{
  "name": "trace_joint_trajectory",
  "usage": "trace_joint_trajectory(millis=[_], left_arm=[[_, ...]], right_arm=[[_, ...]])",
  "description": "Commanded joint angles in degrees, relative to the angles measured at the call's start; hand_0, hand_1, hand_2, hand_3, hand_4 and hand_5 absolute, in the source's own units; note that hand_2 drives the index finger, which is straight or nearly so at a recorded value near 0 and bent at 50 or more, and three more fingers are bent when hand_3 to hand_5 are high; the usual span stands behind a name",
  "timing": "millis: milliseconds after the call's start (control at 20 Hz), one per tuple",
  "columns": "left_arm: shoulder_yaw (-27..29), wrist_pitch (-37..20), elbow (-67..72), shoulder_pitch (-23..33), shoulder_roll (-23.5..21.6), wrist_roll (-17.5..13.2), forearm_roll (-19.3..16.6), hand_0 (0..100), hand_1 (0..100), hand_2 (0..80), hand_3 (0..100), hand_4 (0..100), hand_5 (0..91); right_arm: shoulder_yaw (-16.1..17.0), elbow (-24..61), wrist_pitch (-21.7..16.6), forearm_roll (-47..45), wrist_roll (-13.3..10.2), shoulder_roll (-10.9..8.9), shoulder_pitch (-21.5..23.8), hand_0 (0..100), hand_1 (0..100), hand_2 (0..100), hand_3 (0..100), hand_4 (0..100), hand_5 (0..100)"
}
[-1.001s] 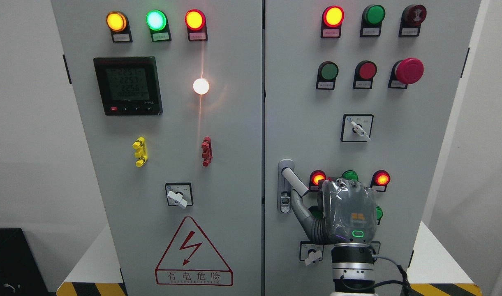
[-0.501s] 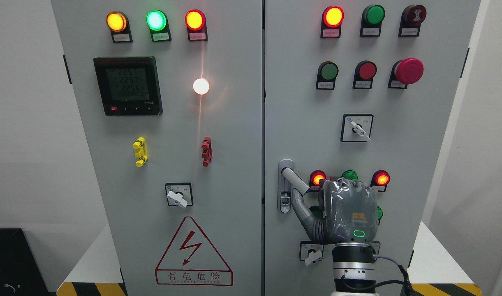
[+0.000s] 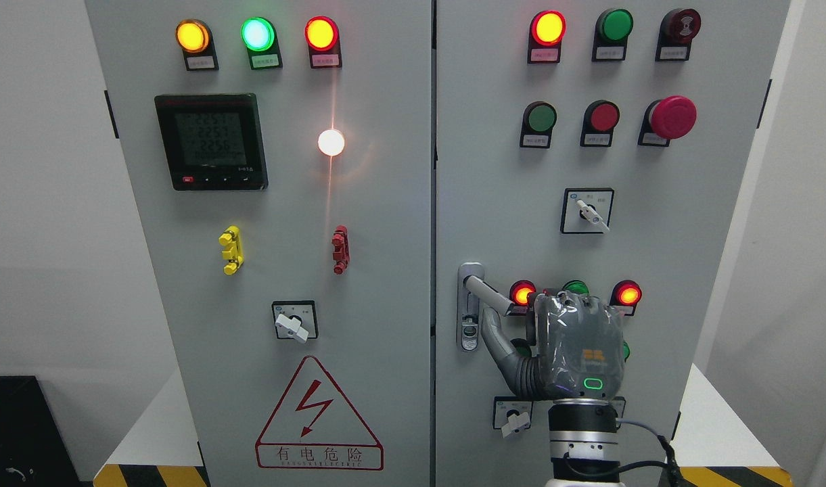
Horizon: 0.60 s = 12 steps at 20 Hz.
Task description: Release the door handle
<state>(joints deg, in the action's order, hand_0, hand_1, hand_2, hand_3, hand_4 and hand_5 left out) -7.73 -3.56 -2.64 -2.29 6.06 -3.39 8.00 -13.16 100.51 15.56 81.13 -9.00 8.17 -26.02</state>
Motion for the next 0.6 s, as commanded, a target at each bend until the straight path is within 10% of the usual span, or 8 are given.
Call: trace_joint_trajectory(millis=[0,551], left_arm=[[0.0,-0.04,0.0,0.0,0.0,-0.03,0.0,12,56,0.0,0,0,0.0],[0.0,-0.04,0.0,0.0,0.0,-0.03,0.0,12,56,0.0,0,0,0.0]], right_arm=[[0.15,0.22,0.08,-0.01,0.03,0.0,0.0,43,28,100,100,95,100],[0.42,0.22,0.08,-0.01,0.03,0.0,0.0,44,28,100,100,95,100]])
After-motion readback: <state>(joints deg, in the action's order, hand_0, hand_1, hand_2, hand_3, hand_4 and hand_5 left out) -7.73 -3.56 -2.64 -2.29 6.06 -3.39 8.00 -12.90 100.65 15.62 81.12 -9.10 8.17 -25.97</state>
